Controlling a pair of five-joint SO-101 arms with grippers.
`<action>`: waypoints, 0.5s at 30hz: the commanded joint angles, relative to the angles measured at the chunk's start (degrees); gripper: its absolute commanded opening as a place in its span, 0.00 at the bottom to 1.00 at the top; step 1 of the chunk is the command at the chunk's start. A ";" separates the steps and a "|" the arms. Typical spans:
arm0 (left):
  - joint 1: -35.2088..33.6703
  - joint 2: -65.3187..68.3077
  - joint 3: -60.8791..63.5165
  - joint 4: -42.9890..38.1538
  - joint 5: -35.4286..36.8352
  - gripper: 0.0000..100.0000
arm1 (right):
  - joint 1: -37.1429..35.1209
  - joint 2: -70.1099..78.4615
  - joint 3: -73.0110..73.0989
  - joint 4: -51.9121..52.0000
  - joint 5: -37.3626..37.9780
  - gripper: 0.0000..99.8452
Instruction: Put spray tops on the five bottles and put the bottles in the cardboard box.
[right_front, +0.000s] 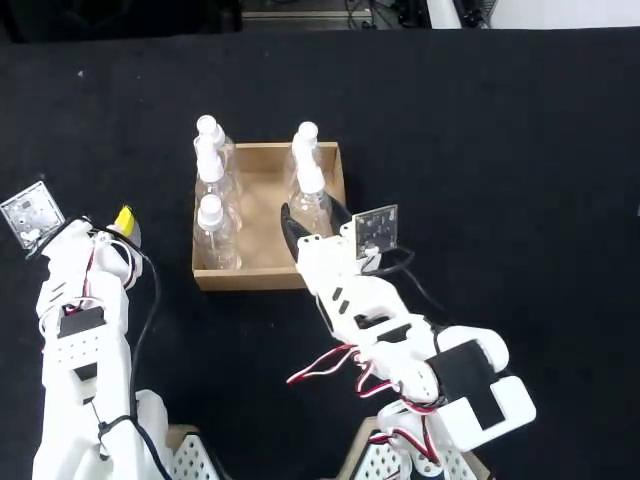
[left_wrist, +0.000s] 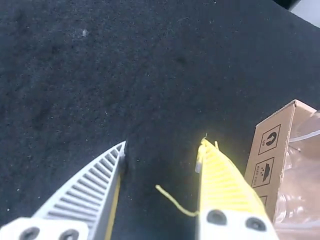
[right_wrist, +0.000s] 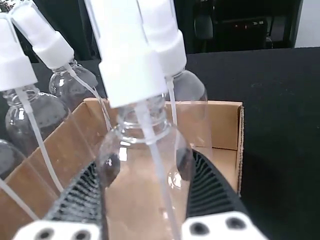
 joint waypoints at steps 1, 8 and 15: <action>-0.40 0.00 -0.40 -1.23 0.00 0.20 | -0.97 -0.22 -3.56 -1.85 -0.09 0.02; -0.40 0.00 -0.40 -1.23 -0.09 0.20 | -0.97 -0.22 -3.56 -1.76 -0.09 0.02; -0.48 0.00 -0.40 -1.23 -0.18 0.20 | -1.58 -0.22 -3.38 -1.67 -0.09 0.08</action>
